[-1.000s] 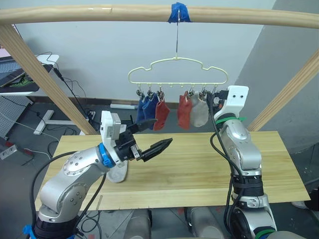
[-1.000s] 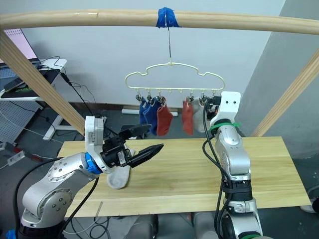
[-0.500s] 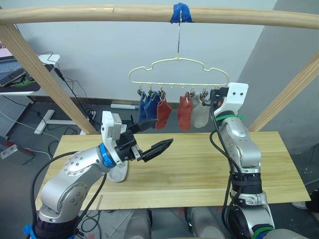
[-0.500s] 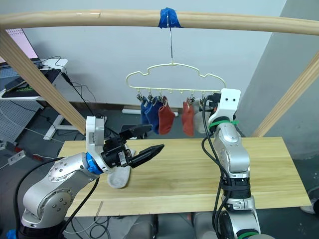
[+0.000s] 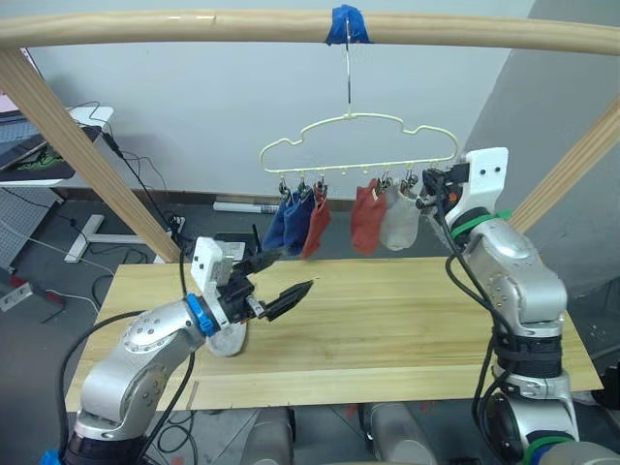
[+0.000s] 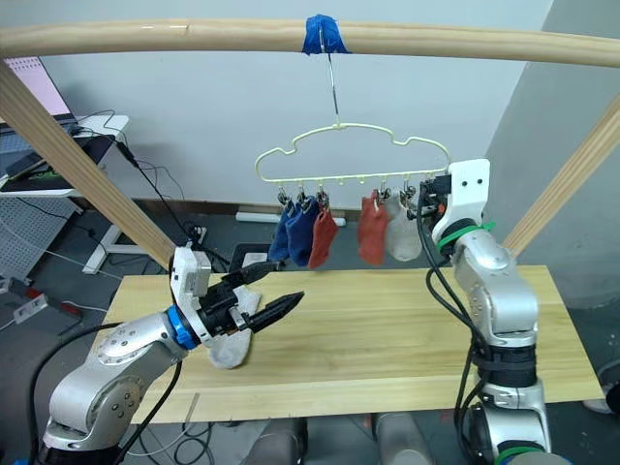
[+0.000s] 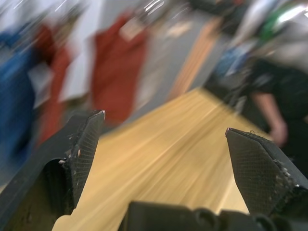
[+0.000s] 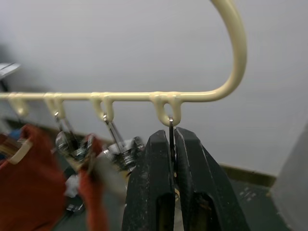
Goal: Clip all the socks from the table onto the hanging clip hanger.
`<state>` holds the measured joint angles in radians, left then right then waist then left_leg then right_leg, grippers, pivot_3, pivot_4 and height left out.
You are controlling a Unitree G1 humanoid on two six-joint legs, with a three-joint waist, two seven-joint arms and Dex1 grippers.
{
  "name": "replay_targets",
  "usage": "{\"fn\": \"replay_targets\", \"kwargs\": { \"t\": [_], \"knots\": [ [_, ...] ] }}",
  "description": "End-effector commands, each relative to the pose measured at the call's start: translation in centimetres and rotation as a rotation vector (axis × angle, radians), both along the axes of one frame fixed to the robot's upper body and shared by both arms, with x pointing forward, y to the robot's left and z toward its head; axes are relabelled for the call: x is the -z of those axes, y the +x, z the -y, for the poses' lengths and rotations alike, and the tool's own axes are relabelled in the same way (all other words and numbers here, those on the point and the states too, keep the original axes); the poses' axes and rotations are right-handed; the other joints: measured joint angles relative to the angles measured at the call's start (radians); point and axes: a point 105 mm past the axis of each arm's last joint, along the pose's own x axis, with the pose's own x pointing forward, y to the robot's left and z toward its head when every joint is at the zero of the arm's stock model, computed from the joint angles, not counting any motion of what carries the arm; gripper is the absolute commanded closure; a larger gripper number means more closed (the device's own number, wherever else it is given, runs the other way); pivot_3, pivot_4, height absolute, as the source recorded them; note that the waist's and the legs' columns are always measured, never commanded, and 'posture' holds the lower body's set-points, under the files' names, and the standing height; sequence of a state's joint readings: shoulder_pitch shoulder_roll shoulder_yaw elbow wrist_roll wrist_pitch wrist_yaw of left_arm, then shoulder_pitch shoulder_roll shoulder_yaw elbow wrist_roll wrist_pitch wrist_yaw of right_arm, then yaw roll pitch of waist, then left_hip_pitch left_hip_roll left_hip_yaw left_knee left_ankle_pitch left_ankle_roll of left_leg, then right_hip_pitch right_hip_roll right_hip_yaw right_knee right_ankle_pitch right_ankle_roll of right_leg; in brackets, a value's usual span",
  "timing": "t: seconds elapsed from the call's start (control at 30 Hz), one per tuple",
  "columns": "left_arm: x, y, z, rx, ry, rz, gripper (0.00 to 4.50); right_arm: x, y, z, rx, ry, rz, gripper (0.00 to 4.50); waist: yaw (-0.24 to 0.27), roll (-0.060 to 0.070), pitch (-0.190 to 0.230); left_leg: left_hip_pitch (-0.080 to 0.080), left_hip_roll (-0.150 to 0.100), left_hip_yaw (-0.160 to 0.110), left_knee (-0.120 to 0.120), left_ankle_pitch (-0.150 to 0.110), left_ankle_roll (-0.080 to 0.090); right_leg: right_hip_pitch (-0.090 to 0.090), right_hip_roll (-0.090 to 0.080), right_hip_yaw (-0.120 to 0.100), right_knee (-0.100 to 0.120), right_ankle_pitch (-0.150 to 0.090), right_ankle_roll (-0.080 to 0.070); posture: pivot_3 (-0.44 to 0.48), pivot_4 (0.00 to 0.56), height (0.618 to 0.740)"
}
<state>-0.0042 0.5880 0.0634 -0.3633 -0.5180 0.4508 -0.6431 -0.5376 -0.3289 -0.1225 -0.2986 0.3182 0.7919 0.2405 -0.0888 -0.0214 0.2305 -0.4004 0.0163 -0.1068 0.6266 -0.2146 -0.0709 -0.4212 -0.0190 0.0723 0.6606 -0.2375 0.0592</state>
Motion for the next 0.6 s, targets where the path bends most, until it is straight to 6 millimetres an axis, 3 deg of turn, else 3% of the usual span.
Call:
{"fn": "replay_targets", "kwargs": {
  "t": [0.03,0.2,0.27,0.43,0.6],
  "knots": [
    [1.8,1.4,-2.8,-0.110,0.112,0.012,0.00,-1.5,-1.5,-1.4,-0.134,-0.019,0.014,4.49,0.000,0.000,0.000,0.000,0.000,0.000,0.000,0.000,0.000,0.000,0.000,0.000,0.000,0.000,-0.001,-0.089,0.187,0.740],
    [5.1,3.6,-7.0,-0.271,0.202,-0.071,0.00,-1.6,-1.5,-1.3,-0.147,0.003,-0.016,4.49,0.001,0.000,0.000,-0.001,0.000,0.001,0.001,0.000,0.000,0.000,0.000,0.000,-0.001,0.000,-0.001,-0.095,0.193,0.740],
    [7.4,4.2,-8.3,-0.291,0.240,-0.151,0.00,-1.8,-1.2,-1.2,-0.133,0.014,-0.016,4.49,0.000,0.000,0.000,-0.001,0.000,0.001,0.001,0.000,0.000,0.000,0.000,0.000,-0.001,0.000,0.001,-0.098,0.195,0.740],
    [10.1,5.3,-9.0,-0.307,0.272,-0.221,0.00,-1.7,-0.8,-1.2,-0.112,0.050,-0.028,4.49,-0.002,0.000,0.000,-0.001,0.000,0.001,0.000,0.000,0.000,-0.001,0.000,0.000,-0.001,0.003,0.005,-0.102,0.196,0.740],
    [10.4,6.6,-8.6,-0.315,0.215,-0.220,0.00,-1.6,-0.9,-1.1,-0.099,0.044,-0.032,4.49,0.000,0.000,0.000,-0.002,0.000,0.000,-0.001,0.000,0.000,-0.001,0.000,0.000,-0.001,0.003,0.005,-0.120,0.194,0.740]
  ]
}}
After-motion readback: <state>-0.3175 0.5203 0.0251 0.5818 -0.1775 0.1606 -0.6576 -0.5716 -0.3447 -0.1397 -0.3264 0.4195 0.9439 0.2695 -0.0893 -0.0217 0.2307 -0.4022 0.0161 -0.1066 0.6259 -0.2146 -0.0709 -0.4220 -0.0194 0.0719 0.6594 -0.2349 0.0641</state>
